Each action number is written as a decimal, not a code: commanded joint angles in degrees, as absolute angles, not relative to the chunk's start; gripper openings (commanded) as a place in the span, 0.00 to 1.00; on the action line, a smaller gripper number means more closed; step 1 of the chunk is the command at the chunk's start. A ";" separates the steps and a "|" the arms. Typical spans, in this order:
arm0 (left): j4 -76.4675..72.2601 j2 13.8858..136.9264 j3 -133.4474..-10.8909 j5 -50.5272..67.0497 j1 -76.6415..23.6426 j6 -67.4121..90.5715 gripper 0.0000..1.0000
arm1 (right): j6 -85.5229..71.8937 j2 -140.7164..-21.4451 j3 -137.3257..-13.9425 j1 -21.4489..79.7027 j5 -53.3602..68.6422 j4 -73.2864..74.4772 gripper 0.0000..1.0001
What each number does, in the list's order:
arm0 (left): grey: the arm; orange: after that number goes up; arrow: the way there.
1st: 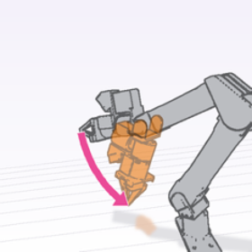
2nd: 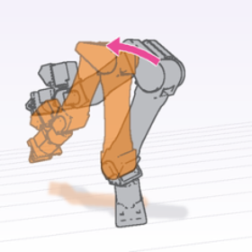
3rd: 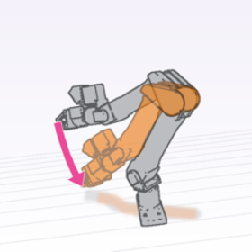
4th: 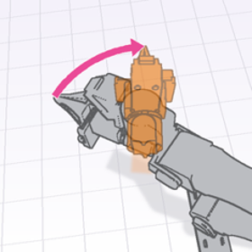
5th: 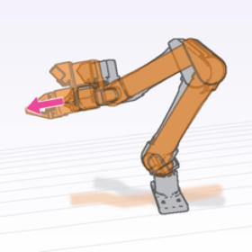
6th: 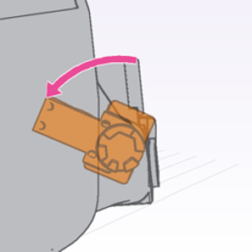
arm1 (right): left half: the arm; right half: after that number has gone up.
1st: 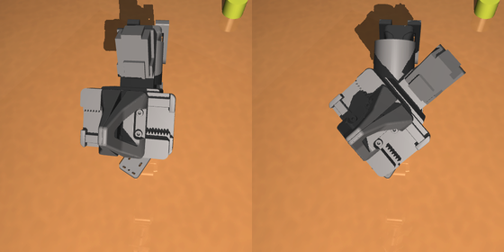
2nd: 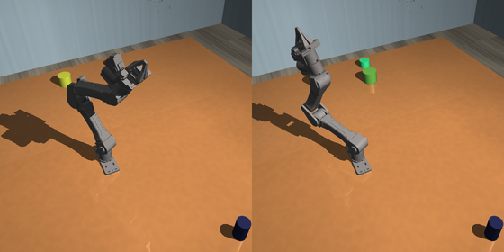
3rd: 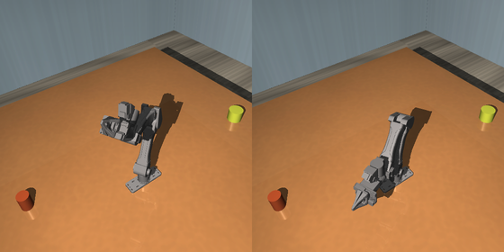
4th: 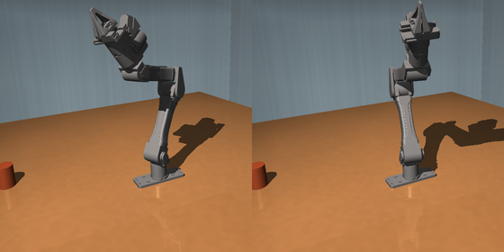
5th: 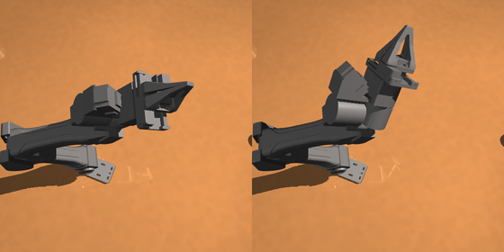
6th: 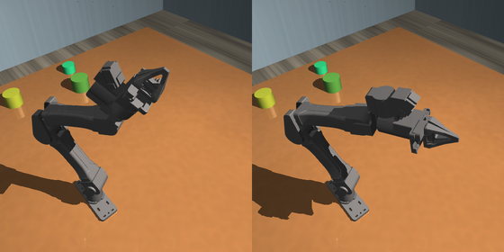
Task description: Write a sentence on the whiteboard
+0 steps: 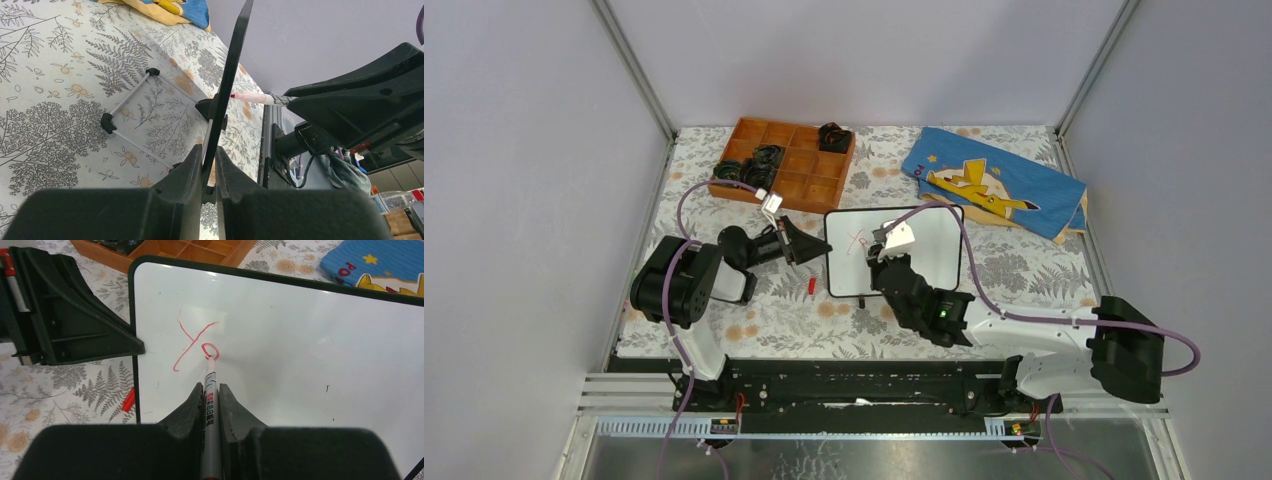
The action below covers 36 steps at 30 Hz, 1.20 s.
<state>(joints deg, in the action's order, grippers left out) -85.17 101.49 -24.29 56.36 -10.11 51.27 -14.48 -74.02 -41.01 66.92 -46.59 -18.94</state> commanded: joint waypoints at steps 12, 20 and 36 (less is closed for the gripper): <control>-85.63 99.93 -24.79 56.83 -10.68 50.19 0.18 | -13.02 -67.82 -43.29 65.94 -47.75 -19.01 0.00; -85.43 99.93 -24.87 56.87 -10.81 50.10 0.18 | -13.81 -70.02 -43.45 64.84 -47.74 -18.73 0.00; -85.26 99.84 -24.96 57.02 -10.85 50.02 0.18 | -14.87 -71.60 -42.88 63.11 -46.34 -18.65 0.00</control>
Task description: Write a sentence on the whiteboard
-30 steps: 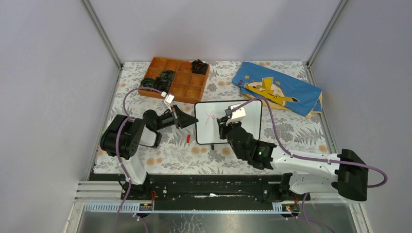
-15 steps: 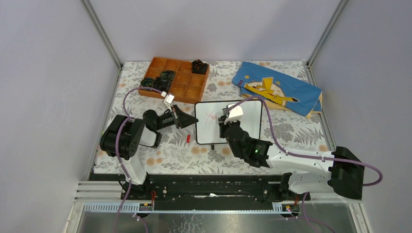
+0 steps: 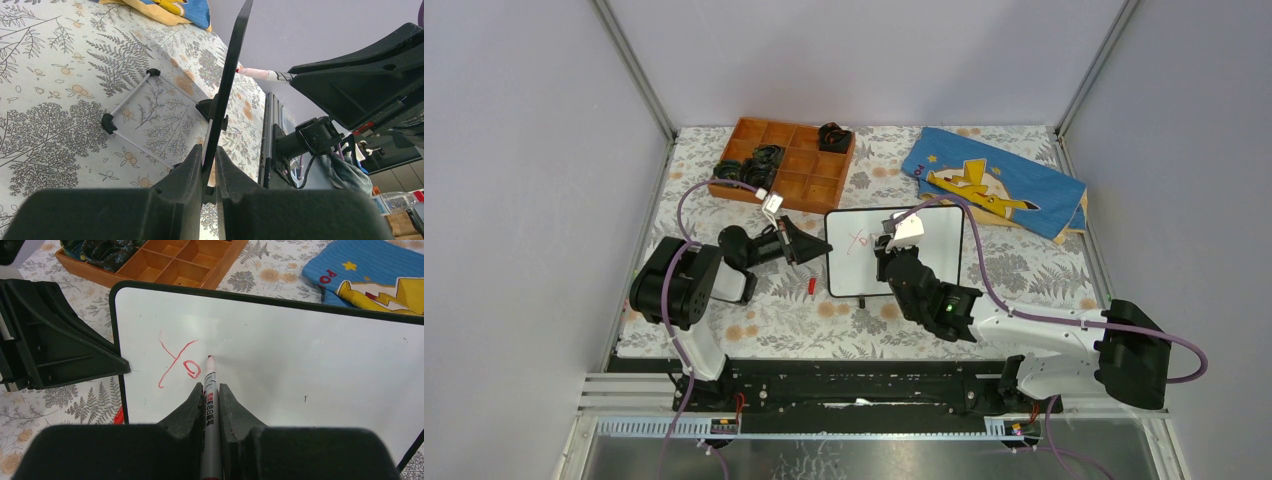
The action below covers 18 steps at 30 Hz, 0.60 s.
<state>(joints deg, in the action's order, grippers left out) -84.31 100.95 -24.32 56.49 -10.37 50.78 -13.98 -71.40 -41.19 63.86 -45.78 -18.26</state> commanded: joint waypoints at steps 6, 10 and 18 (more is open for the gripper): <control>-85.17 99.87 -24.96 56.96 -10.90 50.01 0.18 | -15.53 -70.18 -40.74 63.11 -45.66 -17.65 0.00; -85.10 99.80 -24.96 56.95 -10.90 49.93 0.18 | -15.75 -69.17 -39.62 63.15 -44.62 -16.94 0.00; -84.86 99.84 -24.96 57.03 -10.85 49.83 0.18 | -16.55 -68.29 -38.42 63.13 -43.60 -15.98 0.00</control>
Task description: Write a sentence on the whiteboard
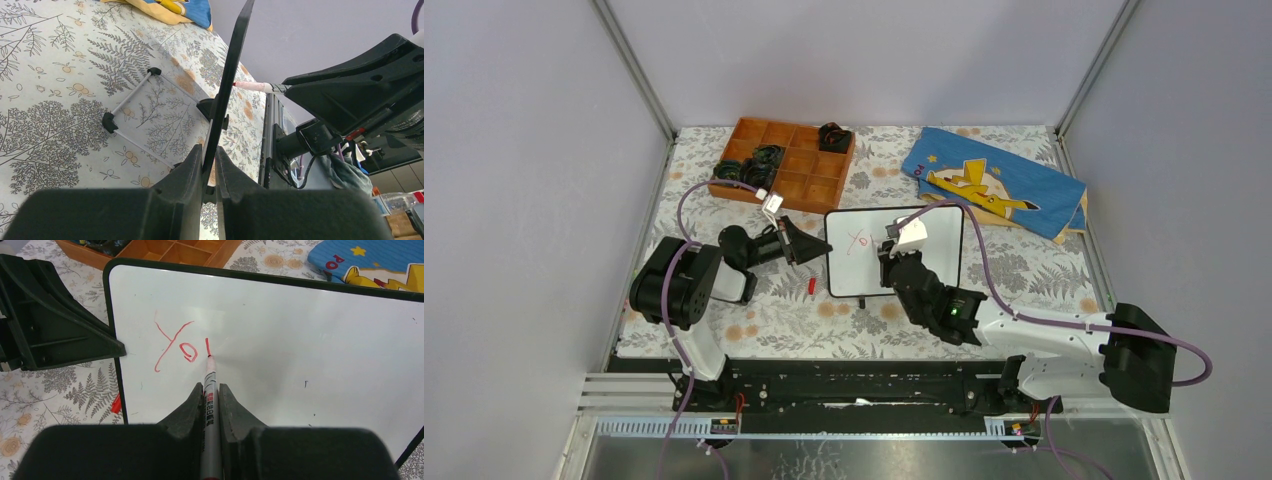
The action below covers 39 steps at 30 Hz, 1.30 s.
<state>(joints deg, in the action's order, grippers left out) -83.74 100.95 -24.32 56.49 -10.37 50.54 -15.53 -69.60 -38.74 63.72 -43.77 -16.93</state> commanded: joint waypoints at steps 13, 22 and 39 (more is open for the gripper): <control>-84.73 99.88 -25.05 57.04 -10.90 49.75 0.18 | -17.39 -66.58 -37.30 63.11 -45.18 -14.00 0.00; -84.55 99.67 -24.89 57.04 -11.07 49.59 0.18 | -16.04 -66.42 -38.26 63.06 -47.31 -13.89 0.00; -83.76 99.37 -24.96 57.04 -11.34 49.04 0.18 | -13.84 -67.67 -41.03 62.86 -48.43 -15.29 0.00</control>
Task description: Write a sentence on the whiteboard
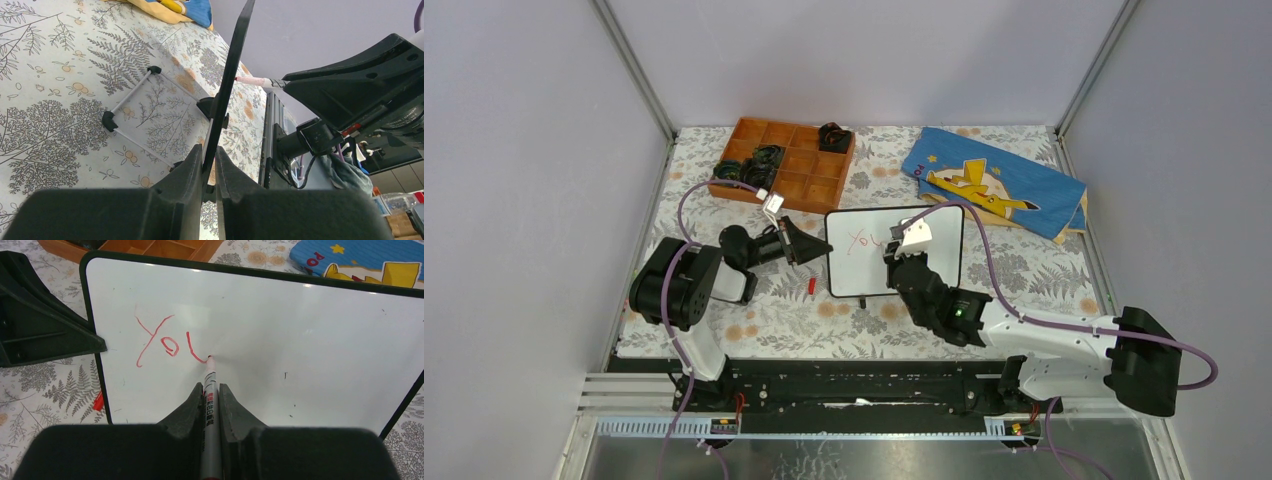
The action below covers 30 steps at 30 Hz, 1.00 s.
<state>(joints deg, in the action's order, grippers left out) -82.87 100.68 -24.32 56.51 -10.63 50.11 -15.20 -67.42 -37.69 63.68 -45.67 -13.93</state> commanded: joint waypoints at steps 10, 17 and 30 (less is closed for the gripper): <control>-83.50 99.39 -25.04 57.10 -11.42 48.97 0.18 | -12.53 -69.16 -42.66 61.85 -48.17 -16.32 0.00; -83.41 99.40 -25.05 57.13 -11.47 48.93 0.18 | -12.01 -69.32 -43.28 61.27 -47.91 -16.91 0.00; -83.19 99.47 -25.02 57.13 -11.51 48.63 0.18 | -14.45 -62.00 -40.86 61.24 -41.60 -14.82 0.00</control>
